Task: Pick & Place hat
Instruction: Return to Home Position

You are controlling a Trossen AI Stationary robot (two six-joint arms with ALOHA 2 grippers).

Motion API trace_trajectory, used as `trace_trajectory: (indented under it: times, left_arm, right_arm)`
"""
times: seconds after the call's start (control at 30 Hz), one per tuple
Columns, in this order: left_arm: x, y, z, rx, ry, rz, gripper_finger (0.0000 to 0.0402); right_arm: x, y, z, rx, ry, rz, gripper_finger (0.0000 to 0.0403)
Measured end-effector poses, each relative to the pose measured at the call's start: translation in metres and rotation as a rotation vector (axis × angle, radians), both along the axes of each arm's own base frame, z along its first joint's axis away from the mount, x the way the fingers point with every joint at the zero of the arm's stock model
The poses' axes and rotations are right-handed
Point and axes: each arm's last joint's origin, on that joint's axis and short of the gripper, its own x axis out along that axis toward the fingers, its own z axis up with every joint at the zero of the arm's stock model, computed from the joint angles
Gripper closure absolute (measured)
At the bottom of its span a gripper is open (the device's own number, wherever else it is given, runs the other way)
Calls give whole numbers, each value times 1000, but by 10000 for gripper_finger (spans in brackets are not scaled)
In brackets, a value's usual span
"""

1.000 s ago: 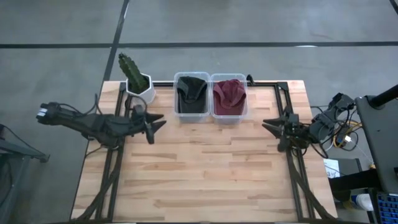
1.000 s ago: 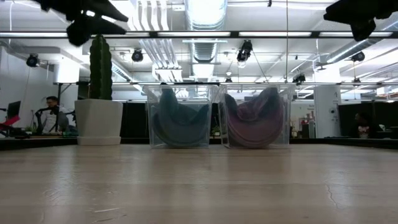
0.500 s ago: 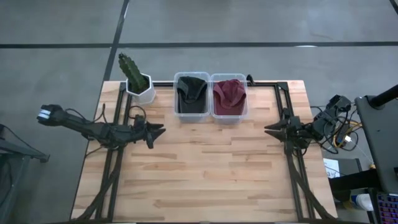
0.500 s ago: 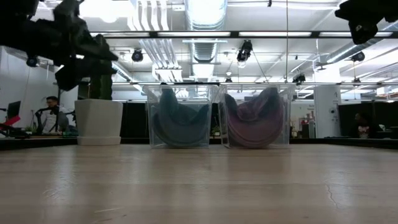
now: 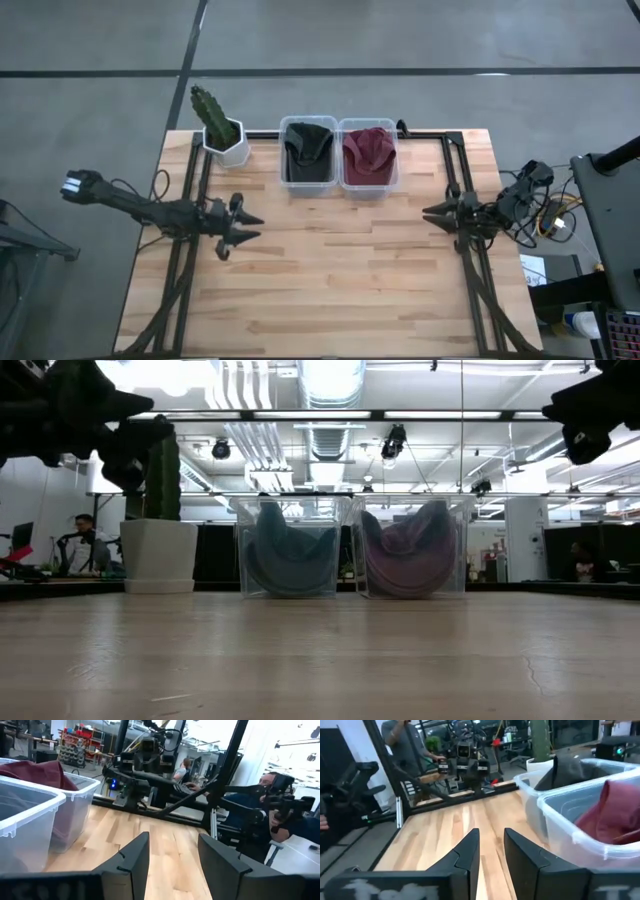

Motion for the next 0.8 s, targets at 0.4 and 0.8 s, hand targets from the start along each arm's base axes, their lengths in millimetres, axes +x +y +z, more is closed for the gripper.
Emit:
trace_trajectory:
  times: [0.4,0.8]
  left_arm:
    - [2,7,-3,-2,21,60,241]
    - [6,28,-10,-6,88,111,241]
  right_arm:
    - [16,14,-31,-21,-148,40,329]
    - [23,6,-40,-16,-148,-48,326]
